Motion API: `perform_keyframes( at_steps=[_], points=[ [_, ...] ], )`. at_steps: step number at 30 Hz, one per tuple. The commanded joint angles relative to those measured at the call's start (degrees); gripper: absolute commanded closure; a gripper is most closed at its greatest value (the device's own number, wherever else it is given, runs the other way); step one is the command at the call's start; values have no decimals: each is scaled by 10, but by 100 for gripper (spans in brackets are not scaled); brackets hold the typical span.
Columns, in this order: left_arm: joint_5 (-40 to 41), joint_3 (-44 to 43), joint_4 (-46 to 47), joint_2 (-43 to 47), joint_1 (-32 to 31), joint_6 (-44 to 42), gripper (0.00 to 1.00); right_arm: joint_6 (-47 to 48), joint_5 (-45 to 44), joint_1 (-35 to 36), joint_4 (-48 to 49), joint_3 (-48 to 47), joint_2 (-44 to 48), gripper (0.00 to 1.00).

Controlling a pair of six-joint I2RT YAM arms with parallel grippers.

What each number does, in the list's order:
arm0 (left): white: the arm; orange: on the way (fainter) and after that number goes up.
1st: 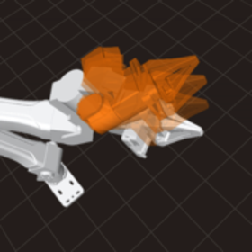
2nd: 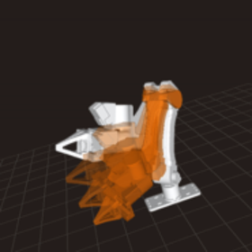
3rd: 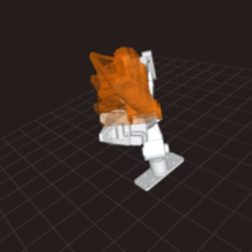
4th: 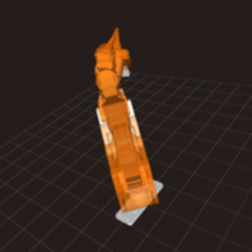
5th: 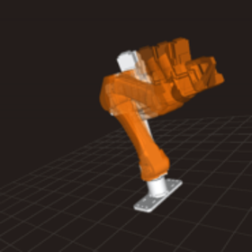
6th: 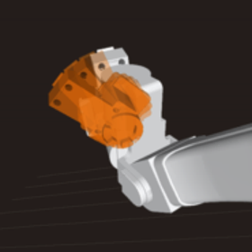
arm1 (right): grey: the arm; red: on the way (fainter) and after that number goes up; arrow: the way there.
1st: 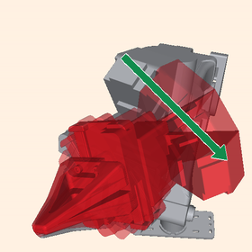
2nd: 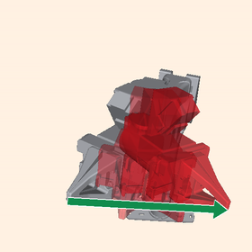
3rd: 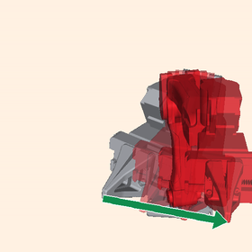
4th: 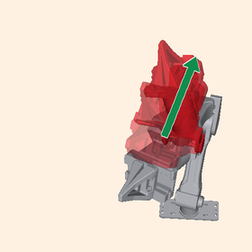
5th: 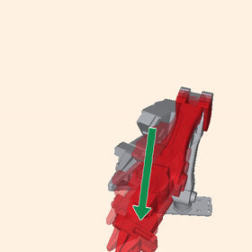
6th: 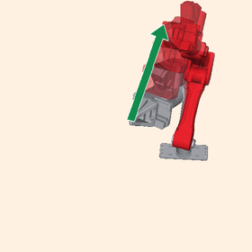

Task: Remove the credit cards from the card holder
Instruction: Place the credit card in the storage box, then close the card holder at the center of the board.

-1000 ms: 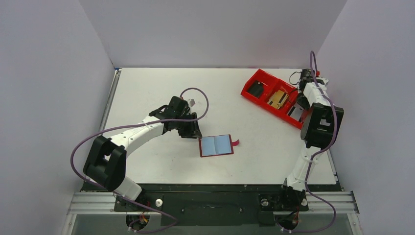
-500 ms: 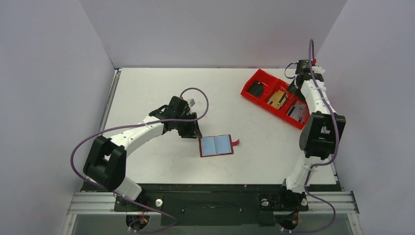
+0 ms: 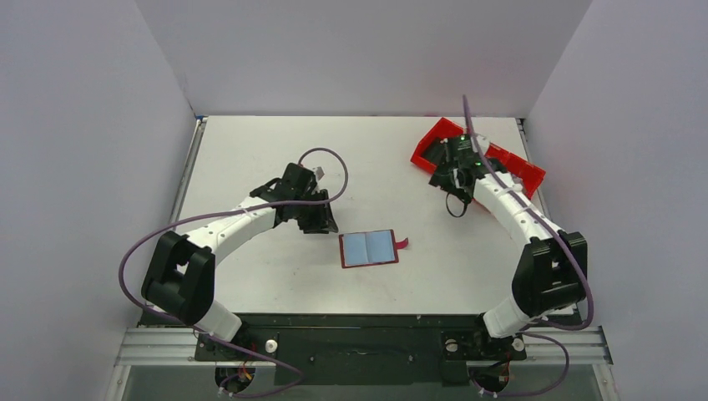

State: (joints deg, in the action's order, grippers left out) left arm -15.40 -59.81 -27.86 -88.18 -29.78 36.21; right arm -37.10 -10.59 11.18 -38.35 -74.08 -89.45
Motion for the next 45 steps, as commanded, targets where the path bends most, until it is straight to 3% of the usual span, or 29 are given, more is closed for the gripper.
perform_keyframes(
  at_steps=[1, 8, 17, 29, 39, 42, 45],
  points=[
    [33, 8, -1, 12, 20, 13, 67, -40, 37, 79, 55, 46, 37, 46],
    [47, 37, 15, 17, 32, 28, 67, -62, 41, 236, 94, 70, -7, 46],
    [42, 82, 31, 41, 35, 61, 67, -57, 50, 347, 99, 25, -102, 45],
    [55, 114, 37, 74, 50, 76, 67, -47, 30, 413, 57, -25, -189, 41],
    [48, 122, 42, 76, 50, 77, 67, -50, 11, 420, 46, -21, -212, 41],
    [49, 123, 44, 75, 50, 78, 67, -51, 17, 419, 51, -15, -219, 44],
    [46, 123, 47, 72, 50, 79, 67, -55, 30, 415, 62, -5, -217, 56]
  ],
)
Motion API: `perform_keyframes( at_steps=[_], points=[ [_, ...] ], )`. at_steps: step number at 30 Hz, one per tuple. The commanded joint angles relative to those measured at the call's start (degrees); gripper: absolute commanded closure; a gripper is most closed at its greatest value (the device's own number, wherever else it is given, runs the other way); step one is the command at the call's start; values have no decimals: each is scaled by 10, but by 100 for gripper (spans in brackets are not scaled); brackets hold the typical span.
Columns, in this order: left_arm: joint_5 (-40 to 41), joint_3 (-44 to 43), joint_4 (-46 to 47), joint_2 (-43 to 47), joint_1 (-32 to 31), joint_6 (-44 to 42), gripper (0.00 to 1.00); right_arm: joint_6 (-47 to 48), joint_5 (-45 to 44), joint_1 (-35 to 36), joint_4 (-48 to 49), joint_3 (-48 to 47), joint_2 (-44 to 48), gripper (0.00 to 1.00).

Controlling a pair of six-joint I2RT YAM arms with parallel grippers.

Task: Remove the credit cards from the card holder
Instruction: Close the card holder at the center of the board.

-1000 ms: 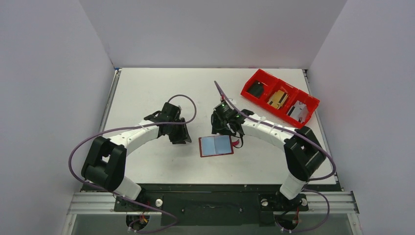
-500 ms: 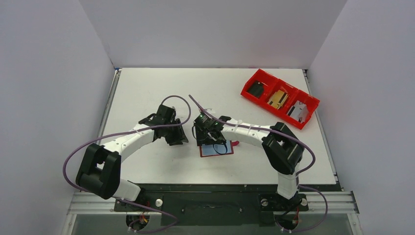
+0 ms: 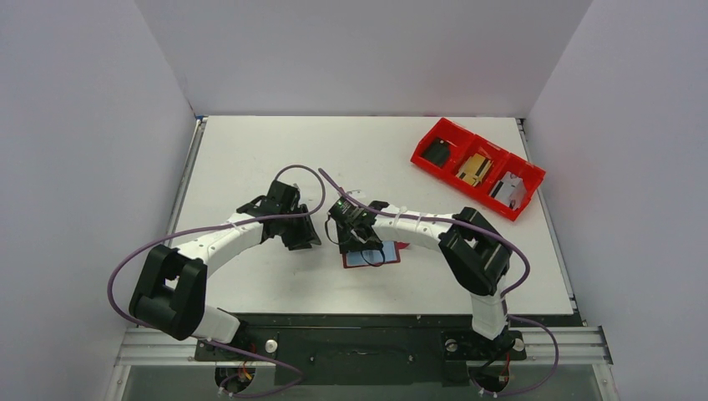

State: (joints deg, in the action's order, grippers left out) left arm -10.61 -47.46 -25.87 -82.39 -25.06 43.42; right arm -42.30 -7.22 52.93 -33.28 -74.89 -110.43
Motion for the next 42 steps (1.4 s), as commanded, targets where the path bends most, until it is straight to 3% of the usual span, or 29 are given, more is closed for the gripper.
perform_keyframes(
  at_steps=[1, 5, 11, 14, 18, 26, 42],
  points=[
    [-2, -1, 27, 13, 3, 7, 67, -5, 4, -5, 17, 10, -6, 59],
    [-5, -1, 32, 8, 2, 9, 67, -10, 23, -12, 36, 24, 2, 84],
    [-13, -3, 38, -4, 1, 12, 67, -12, 45, -21, 56, 34, 12, 98],
    [-21, -3, 48, -10, -1, 13, 67, -12, 59, -25, 66, 38, 19, 99],
    [-41, -2, 69, -28, -10, 21, 67, -13, 65, -29, 81, 45, 44, 89],
    [-76, 4, 124, -75, -23, 44, 67, -33, 111, -47, 120, 67, 79, 100],
    [-115, 27, 180, -110, -22, 68, 67, -90, 209, -103, 225, 151, 136, 100]
  ],
)
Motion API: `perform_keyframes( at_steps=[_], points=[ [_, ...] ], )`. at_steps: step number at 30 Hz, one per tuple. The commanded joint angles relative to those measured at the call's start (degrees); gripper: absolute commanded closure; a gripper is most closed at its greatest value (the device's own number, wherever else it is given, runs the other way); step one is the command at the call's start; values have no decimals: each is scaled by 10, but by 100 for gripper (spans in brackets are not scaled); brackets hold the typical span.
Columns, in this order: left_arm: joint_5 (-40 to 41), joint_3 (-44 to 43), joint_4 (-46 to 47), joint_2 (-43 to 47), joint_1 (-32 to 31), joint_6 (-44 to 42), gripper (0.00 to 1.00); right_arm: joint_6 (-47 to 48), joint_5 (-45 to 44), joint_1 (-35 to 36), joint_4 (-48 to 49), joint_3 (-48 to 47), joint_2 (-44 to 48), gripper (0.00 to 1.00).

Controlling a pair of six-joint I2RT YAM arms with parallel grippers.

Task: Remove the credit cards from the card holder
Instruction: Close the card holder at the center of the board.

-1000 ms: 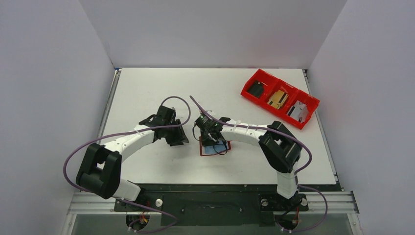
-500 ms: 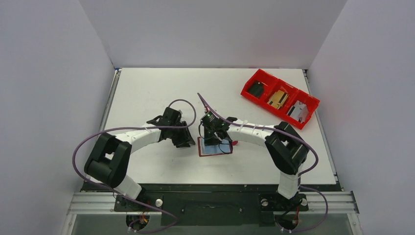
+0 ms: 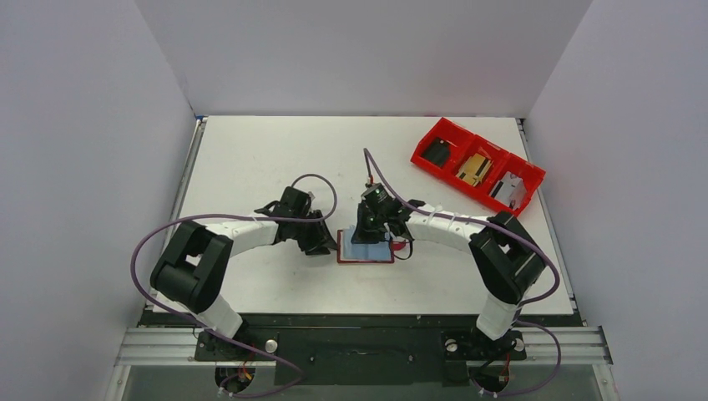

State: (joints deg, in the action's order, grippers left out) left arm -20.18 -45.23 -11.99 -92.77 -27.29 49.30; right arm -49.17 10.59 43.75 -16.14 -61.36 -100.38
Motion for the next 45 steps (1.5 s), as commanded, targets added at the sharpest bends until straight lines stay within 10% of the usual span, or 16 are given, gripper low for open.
perform_keyframes(
  at_steps=[1, 17, 25, 34, 45],
  points=[
    [-23, 6, 45, -7, 0, 11, 67, -30, 38, -14, 70, 20, 38, 100],
    [-108, 51, 179, -14, 17, 96, 67, -67, 93, -30, 145, 52, 45, 100],
    [-94, 43, 147, 6, 22, 83, 97, -65, 96, -30, 147, 52, 37, 100],
    [-3, 4, 0, 44, 22, 3, 100, -33, 69, -26, 94, 19, 41, 60],
    [71, -34, -109, 83, 20, -59, 100, 43, -66, -27, -30, 6, 79, 57]
  ],
)
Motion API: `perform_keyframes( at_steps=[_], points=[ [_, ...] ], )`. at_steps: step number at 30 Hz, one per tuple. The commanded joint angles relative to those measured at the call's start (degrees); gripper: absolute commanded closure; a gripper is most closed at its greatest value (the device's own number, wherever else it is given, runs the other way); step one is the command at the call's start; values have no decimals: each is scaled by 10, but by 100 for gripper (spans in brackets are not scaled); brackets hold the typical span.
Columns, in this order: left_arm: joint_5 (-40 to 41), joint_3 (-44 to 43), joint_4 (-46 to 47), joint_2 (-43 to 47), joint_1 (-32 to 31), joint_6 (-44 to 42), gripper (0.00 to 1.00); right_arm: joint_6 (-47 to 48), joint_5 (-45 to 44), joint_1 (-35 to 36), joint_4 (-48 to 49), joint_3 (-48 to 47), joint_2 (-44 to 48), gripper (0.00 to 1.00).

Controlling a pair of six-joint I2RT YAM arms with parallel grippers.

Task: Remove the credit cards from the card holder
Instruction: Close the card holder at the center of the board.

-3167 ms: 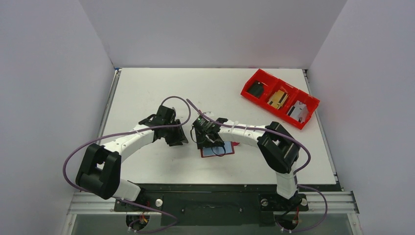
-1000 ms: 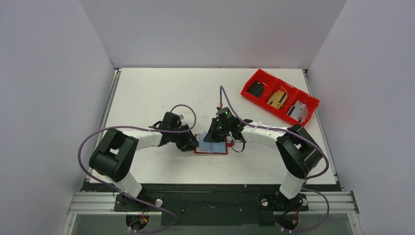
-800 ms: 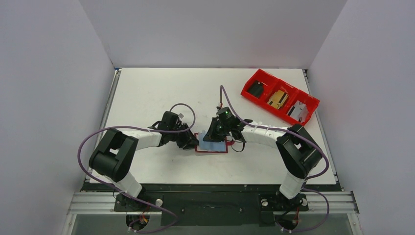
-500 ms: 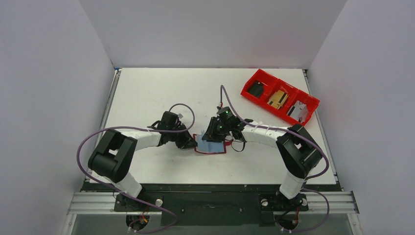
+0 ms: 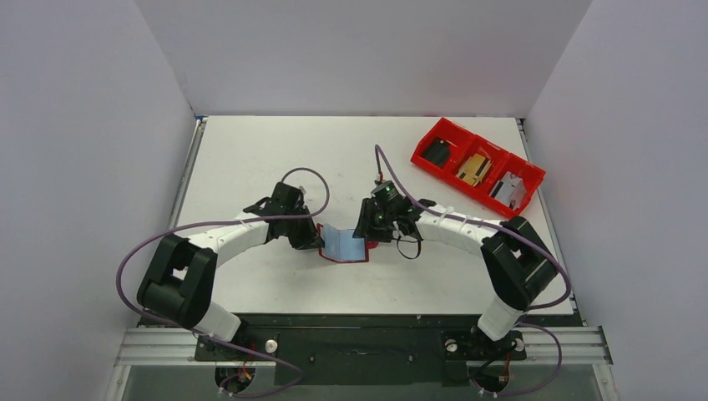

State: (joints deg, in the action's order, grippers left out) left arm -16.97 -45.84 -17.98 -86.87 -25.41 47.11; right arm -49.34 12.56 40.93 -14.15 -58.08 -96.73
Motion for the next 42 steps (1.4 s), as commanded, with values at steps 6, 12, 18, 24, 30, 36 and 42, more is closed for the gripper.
perform_keyframes(
  at_steps=[6, 12, 18, 24, 30, 36, 42],
  points=[
    [44, -38, -64, 25, 0, -47, 100, 72, -124, 4, -78, -18, 50, 55],
    [46, -48, -70, 21, -2, -49, 100, 78, -159, 14, -86, -22, 36, 56],
    [47, -52, -73, 21, -3, -51, 100, 77, -146, 17, -76, -14, 31, 66],
    [46, -54, -72, 18, -6, -50, 100, 68, -133, 27, -68, -13, 18, 72],
    [48, -57, -73, 17, -8, -51, 100, 65, -131, 29, -66, -9, 12, 82],
    [48, -59, -71, 17, -11, -50, 100, 65, -131, 29, -66, -10, 10, 100],
    [44, -71, -59, 23, -31, -54, 97, 63, -130, 29, -64, -12, 12, 100]
  ],
)
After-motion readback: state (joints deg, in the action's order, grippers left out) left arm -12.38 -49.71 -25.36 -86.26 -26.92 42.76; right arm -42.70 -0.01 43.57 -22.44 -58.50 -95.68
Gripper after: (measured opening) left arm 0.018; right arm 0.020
